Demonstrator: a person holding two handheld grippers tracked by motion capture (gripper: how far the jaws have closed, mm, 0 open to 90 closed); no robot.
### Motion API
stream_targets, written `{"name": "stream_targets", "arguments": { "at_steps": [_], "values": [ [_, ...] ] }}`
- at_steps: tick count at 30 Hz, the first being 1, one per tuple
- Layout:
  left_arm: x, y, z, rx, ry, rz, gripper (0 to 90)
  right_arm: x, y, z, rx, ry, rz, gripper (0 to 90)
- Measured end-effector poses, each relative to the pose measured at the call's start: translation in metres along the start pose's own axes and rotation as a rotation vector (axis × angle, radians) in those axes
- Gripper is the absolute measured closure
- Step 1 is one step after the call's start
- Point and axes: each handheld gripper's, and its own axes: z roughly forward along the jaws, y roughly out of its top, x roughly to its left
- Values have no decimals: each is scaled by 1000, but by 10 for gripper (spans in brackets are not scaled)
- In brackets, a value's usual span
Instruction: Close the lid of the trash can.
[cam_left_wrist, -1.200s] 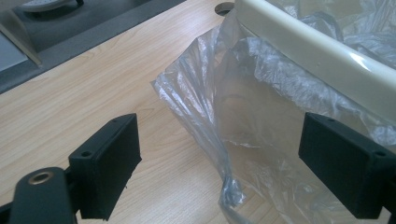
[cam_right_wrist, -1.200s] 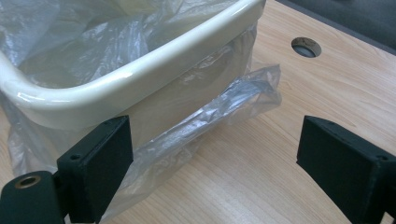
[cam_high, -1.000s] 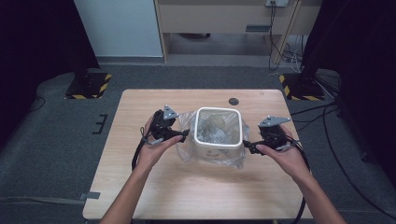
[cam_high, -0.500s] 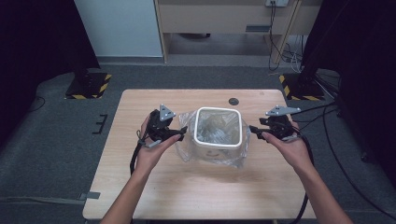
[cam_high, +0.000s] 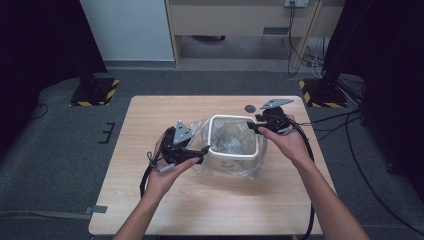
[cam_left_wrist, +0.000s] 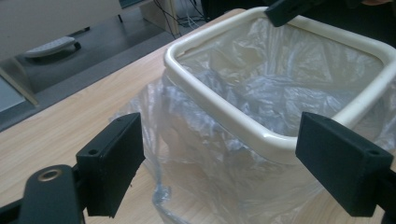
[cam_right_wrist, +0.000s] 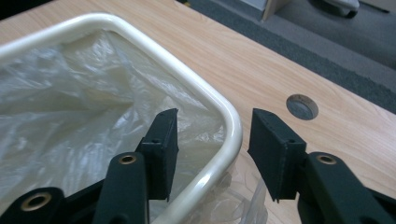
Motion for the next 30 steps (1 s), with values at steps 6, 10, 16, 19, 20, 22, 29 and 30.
{"name": "stream_targets", "arguments": {
  "at_steps": [6, 10, 16, 19, 20, 22, 29, 30],
  "values": [
    [-6, -9, 8, 21, -30, 11, 179, -2, 1, 12, 30, -19, -18, 675],
    [-8, -12, 8, 33, -34, -11, 189, -4, 3, 11, 32, -29, -1, 743],
    [-12, -14, 10, 36, -49, 1, 200, -3, 2, 17, 55, -31, -9, 720],
    [-12, -14, 10, 35, -54, 0, 204, -3, 3, 18, 57, -32, -3, 733],
    [-13, -14, 10, 35, -56, 0, 204, -3, 4, 17, 53, -34, -11, 734],
    [-13, -14, 12, 21, -67, 17, 206, -3, 5, 14, 51, -32, -11, 736],
    [-18, -13, 10, 26, -75, 4, 205, 1, 17, 8, 54, -29, -45, 739],
    [-18, -12, 11, 27, -78, 6, 205, 2, 19, 10, 67, -31, -55, 740]
  ]
}}
